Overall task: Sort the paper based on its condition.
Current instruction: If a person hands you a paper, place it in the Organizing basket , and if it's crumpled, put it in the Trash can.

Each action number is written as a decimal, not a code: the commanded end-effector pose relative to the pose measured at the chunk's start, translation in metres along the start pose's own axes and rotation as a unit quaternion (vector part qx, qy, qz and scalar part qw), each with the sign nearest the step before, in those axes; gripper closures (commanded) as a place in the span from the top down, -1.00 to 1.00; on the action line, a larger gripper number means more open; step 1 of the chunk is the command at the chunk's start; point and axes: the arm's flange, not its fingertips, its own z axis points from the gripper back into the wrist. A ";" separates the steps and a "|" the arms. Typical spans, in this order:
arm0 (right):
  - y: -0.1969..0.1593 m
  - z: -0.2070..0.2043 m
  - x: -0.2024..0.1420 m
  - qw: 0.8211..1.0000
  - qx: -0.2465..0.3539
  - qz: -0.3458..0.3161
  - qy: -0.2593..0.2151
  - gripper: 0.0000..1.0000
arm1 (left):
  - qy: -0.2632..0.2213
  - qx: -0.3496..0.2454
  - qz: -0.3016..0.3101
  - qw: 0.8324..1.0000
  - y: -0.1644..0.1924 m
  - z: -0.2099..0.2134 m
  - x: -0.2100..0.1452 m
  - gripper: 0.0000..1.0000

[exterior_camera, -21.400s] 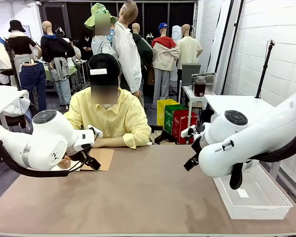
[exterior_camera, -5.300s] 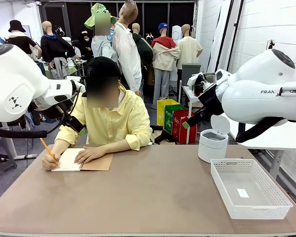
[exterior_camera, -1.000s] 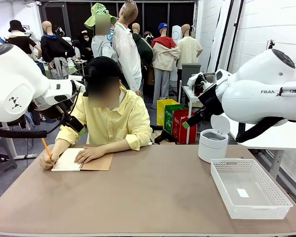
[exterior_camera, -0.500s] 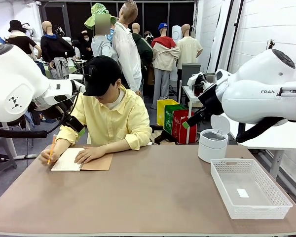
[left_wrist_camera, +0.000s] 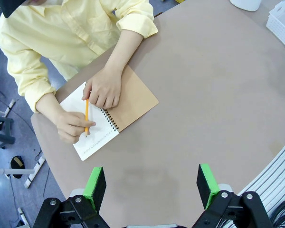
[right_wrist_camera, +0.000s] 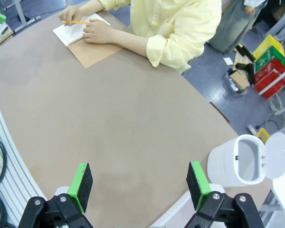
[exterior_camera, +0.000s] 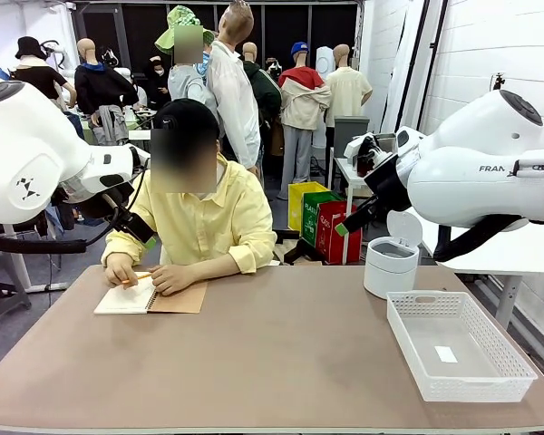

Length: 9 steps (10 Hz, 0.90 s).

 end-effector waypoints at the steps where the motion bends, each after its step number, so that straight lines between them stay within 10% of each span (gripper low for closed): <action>1: 0.000 0.000 -0.001 1.000 0.001 0.000 0.002 1.00 | 0.000 0.001 -0.001 1.000 0.000 0.000 0.000 1.00; 9: 0.000 0.000 -0.001 1.000 0.001 0.000 0.002 1.00 | 0.000 0.001 -0.001 1.000 0.000 0.000 0.000 1.00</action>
